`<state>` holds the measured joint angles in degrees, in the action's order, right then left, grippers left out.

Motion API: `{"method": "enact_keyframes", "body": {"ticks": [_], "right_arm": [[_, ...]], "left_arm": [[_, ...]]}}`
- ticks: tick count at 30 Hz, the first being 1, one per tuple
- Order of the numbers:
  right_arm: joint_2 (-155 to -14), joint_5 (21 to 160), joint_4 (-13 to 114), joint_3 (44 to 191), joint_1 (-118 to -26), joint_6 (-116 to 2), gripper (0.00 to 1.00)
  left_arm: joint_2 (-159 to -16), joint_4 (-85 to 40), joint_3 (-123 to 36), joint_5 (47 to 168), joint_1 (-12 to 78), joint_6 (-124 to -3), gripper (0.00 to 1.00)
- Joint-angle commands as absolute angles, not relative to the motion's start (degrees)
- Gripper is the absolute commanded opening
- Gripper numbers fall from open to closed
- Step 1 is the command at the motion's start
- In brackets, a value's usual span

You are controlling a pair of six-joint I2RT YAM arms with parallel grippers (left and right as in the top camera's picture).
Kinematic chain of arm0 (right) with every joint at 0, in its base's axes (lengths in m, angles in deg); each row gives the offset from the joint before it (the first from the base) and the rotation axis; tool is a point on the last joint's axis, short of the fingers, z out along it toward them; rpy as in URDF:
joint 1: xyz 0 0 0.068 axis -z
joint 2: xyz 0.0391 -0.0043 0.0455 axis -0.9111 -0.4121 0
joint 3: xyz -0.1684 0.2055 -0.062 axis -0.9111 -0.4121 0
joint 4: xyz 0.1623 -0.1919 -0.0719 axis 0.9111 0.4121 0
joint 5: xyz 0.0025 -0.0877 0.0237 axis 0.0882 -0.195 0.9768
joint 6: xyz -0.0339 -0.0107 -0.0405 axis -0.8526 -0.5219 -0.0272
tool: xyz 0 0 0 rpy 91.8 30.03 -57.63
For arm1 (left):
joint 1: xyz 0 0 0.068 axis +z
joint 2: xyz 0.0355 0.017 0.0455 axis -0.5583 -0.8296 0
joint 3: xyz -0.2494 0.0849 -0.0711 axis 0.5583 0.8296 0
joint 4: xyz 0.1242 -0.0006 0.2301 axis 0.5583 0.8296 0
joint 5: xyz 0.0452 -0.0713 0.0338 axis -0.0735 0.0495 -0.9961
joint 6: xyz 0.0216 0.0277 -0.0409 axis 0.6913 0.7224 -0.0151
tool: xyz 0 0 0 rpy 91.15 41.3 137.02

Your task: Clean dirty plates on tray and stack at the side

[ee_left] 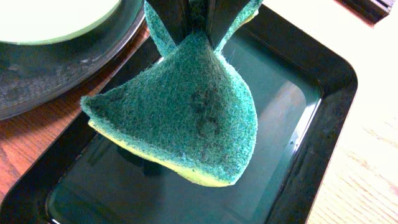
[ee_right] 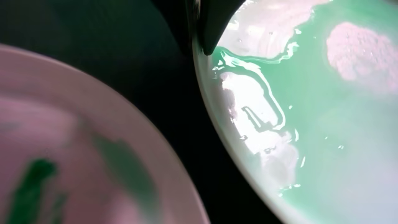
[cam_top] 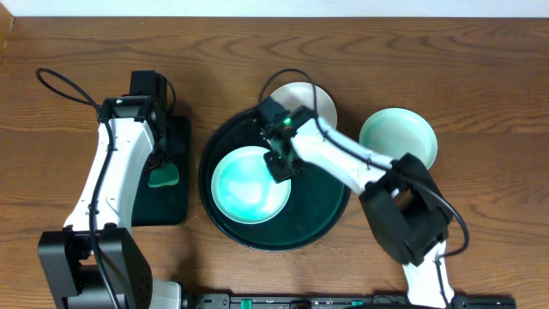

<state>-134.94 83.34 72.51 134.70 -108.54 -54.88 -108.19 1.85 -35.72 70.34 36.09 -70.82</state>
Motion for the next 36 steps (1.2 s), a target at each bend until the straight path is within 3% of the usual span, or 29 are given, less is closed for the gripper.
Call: {"method": "enact_keyframes", "body": {"ticks": [1, 14, 24, 30, 36], "right_arm": [[-129.19, 64.46, 72.70, 135.84, -112.84, -56.63, 0.01], [-123.70, 24.46, 73.32, 135.84, -124.67, -56.43, 0.01], [-118.20, 5.36, 73.01, 135.84, -130.59, -56.43, 0.01], [-115.11, 6.08, 73.10, 135.84, -131.77, -56.49, 0.01], [-115.05, 17.25, 74.12, 135.82, -130.92, -56.60, 0.01]], "left_arm": [[-108.52, 1.98, -36.10, 68.94, 36.29, -70.28, 0.07], [-108.52, 1.98, -36.05, 68.94, 36.29, -70.30, 0.07], [-108.52, 1.98, -36.05, 68.96, 36.29, -70.28, 0.07], [-108.52, 2.28, -36.05, 68.96, 36.29, -70.28, 0.07], [-108.52, 2.37, -36.05, 68.96, 36.29, -70.28, 0.07]]}}
